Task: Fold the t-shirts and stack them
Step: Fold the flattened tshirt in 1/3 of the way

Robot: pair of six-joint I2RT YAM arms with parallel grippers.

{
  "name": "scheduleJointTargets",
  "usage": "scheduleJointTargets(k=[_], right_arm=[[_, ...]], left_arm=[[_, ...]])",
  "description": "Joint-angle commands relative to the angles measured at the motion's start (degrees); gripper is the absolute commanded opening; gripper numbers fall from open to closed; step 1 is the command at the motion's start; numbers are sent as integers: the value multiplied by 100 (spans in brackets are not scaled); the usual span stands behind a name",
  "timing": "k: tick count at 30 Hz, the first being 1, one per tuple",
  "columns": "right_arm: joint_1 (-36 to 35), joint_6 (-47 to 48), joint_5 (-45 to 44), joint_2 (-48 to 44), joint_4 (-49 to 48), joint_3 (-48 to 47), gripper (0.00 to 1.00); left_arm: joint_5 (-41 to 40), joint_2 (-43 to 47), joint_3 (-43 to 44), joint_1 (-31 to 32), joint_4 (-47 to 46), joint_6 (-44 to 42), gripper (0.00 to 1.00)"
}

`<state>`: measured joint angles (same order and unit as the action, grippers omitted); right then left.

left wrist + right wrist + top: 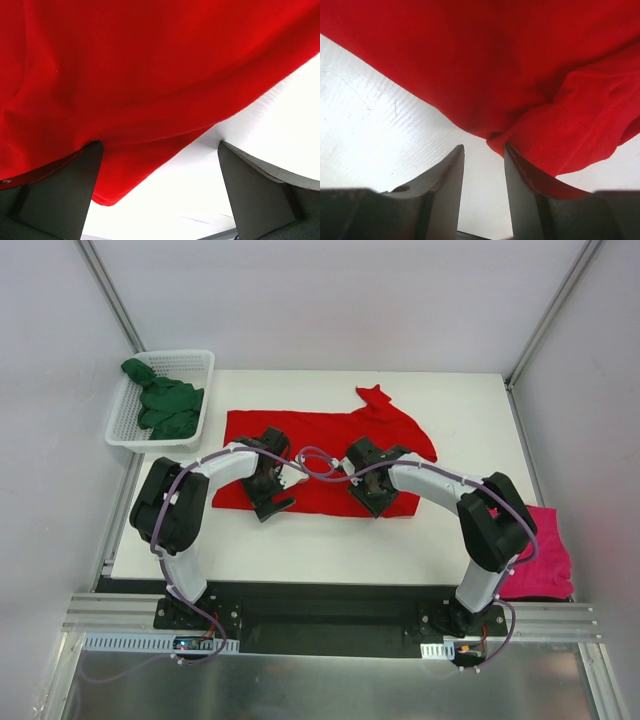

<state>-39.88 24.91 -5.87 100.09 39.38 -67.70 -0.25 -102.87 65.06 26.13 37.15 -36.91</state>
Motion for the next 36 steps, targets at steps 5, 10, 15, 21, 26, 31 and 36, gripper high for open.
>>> scheduleJointTargets(k=[5, 10, 15, 21, 26, 31, 36], right_arm=[[-169, -82, -212, 239, -18, -428, 40], [-196, 23, -599, 204, 26, -367, 40], [-248, 93, -1029, 247, -18, -287, 39], [-327, 155, -1346, 230, 53, -235, 38], [-354, 155, -1505, 283, 35, -121, 36], [-424, 102, -1619, 309, 9, -41, 32], [-591, -38, -1487, 265, 79, -129, 32]], left_arm=[[-441, -102, -63, -117, -137, 8, 99], [-449, 12, -212, -117, -146, -89, 99], [-458, 65, -327, -117, -138, -45, 100], [-467, 162, -450, -117, -146, -45, 99], [-476, 197, -441, -117, -138, -45, 99], [-467, 197, -441, -126, -146, -18, 99], [-458, 197, -468, -117, -146, 8, 99]])
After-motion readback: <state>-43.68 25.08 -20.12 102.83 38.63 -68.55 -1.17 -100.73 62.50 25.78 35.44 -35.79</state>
